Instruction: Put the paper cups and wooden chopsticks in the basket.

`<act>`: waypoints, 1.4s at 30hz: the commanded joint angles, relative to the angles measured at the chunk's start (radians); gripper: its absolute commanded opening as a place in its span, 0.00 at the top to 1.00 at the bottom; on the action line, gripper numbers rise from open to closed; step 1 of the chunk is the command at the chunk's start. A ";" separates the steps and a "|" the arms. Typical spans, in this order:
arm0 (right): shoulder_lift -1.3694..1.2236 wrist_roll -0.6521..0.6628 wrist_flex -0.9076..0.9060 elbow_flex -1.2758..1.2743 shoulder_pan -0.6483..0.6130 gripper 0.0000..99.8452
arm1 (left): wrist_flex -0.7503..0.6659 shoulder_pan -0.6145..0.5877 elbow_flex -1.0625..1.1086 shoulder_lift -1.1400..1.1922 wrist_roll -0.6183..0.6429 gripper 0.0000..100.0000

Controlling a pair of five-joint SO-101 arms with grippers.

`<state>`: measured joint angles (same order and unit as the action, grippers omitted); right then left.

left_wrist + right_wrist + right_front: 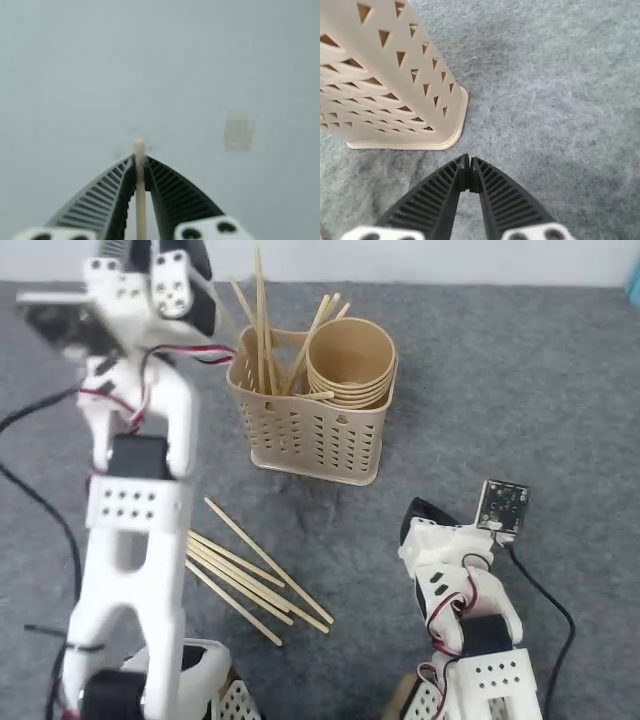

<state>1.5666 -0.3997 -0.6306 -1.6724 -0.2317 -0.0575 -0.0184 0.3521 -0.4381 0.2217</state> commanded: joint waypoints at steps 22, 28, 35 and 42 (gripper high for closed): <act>0.018 0.021 -0.004 -0.020 0.010 0.99 | 0.307 -0.020 0.047 -0.141 -0.009 0.76; 0.018 0.021 -0.007 -0.020 0.010 0.99 | 0.575 -0.157 0.053 -0.361 -0.008 0.80; 0.016 0.021 -0.007 -0.020 0.008 0.99 | 0.945 -0.437 0.139 -0.385 -0.006 0.83; 0.016 0.021 -0.007 -0.020 0.007 0.99 | 0.988 -0.582 0.371 -0.213 -0.005 0.85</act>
<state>1.5666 -0.3936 -0.6306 -1.6724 -0.2348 0.9260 -0.5401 0.6467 -0.7388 0.2171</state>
